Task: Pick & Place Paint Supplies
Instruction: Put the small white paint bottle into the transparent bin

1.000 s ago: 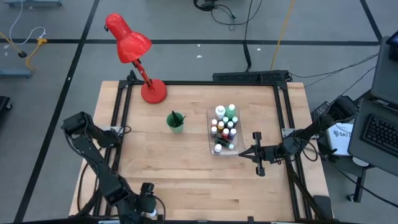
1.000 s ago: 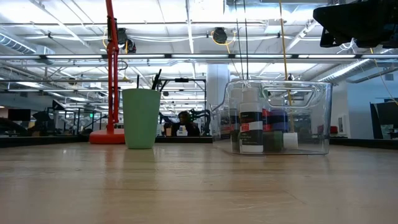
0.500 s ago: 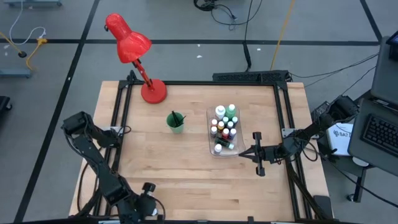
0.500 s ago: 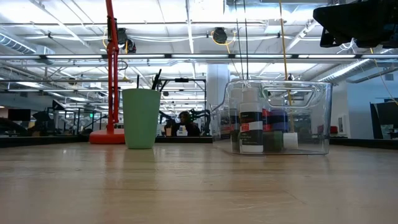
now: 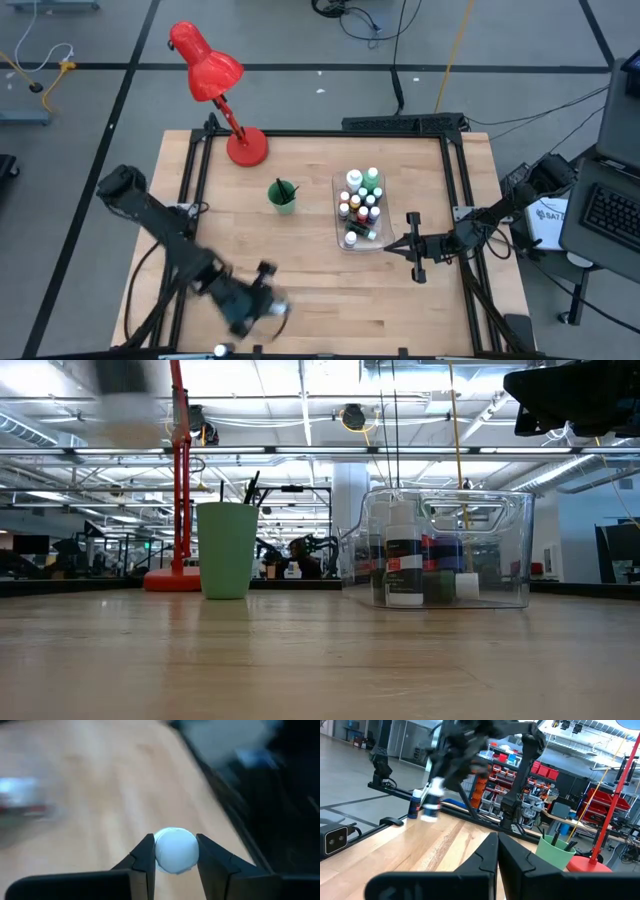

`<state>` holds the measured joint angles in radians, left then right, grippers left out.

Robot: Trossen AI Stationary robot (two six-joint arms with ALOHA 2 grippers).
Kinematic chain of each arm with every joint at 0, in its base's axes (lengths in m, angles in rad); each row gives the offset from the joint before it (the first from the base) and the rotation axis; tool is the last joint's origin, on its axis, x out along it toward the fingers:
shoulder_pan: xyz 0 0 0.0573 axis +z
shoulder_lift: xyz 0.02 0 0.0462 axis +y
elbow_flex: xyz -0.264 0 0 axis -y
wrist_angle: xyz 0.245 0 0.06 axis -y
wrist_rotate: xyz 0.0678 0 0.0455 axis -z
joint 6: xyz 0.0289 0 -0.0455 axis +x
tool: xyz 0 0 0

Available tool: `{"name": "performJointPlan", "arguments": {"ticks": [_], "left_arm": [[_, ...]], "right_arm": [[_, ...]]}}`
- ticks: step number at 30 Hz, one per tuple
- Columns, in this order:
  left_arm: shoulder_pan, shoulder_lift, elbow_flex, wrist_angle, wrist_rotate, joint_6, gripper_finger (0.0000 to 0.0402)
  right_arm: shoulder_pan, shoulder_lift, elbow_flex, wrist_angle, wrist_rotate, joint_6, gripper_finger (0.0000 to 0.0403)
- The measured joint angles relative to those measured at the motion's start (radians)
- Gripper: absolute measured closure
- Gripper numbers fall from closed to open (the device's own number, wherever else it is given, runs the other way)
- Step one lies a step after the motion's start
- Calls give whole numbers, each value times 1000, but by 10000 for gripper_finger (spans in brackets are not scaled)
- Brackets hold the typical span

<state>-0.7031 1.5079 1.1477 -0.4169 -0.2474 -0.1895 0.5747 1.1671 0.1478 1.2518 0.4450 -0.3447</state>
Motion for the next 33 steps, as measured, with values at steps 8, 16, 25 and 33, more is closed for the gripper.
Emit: {"name": "performJointPlan", "arguments": {"ticks": [8,16,25,33], "left_arm": [[327,32,236,7,66,-2,302],[529,263,440,28,217,162,302],[625,501,603,-28,307,236,302],[661,578,610,-39,306,235,302]], "right_arm": [[0,0,0,0,-1,-5,399],[2,0,0,-9,-5,-43,399],[3,0,0,30,-54,-45,399],[3,0,0,30,-54,-44,399]]}}
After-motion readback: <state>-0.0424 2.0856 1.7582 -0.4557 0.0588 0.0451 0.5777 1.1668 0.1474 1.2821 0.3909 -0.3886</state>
